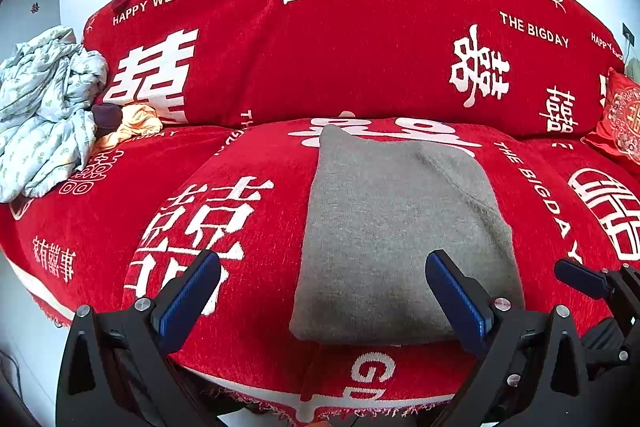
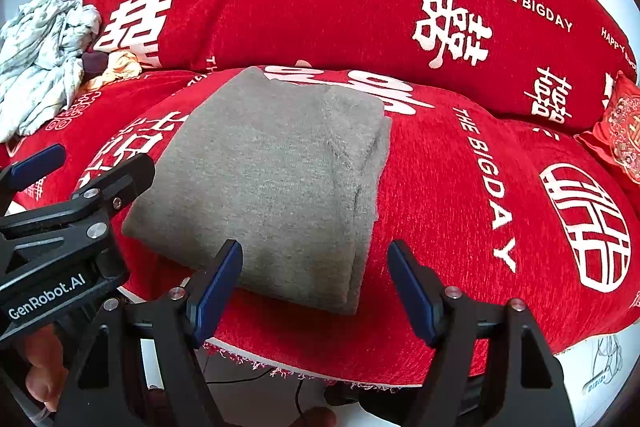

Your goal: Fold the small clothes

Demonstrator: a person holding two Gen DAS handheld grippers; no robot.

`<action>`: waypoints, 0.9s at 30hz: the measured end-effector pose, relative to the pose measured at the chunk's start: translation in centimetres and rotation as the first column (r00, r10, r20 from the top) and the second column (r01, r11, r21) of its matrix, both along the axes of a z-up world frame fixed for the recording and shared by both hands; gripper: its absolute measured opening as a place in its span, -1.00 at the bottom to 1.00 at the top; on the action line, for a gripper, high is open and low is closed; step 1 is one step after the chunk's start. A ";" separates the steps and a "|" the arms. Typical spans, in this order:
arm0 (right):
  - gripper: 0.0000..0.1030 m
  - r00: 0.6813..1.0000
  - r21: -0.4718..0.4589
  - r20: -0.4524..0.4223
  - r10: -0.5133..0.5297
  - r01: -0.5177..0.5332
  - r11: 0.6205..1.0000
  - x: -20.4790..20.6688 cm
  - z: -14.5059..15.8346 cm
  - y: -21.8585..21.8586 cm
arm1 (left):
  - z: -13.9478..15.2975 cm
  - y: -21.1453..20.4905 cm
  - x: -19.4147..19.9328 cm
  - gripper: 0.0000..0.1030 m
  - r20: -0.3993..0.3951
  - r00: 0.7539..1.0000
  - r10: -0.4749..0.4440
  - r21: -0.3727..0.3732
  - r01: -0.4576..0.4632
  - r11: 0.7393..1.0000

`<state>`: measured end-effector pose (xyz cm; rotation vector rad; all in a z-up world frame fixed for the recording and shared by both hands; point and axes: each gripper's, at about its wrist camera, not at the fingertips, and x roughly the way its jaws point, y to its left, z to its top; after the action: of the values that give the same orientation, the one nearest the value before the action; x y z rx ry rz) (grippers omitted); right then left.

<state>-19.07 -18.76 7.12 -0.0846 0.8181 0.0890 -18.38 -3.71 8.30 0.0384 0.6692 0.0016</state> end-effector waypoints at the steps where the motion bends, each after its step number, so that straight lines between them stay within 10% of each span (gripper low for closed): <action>1: 0.51 1.000 0.000 0.001 0.000 0.000 1.000 0.0 0.1 0.1 | 0.0 0.0 0.0 0.99 0.002 1.000 0.000 -0.001 0.000 1.000; 27: 0.51 1.000 -0.004 0.010 0.004 -0.004 1.000 -0.4 0.5 0.6 | 0.4 0.1 -0.5 0.99 0.012 1.000 -0.004 0.003 0.004 1.000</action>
<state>-19.43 -18.18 7.61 -0.0900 0.8083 0.0908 -18.90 -3.58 8.68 0.0425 0.6571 -0.0012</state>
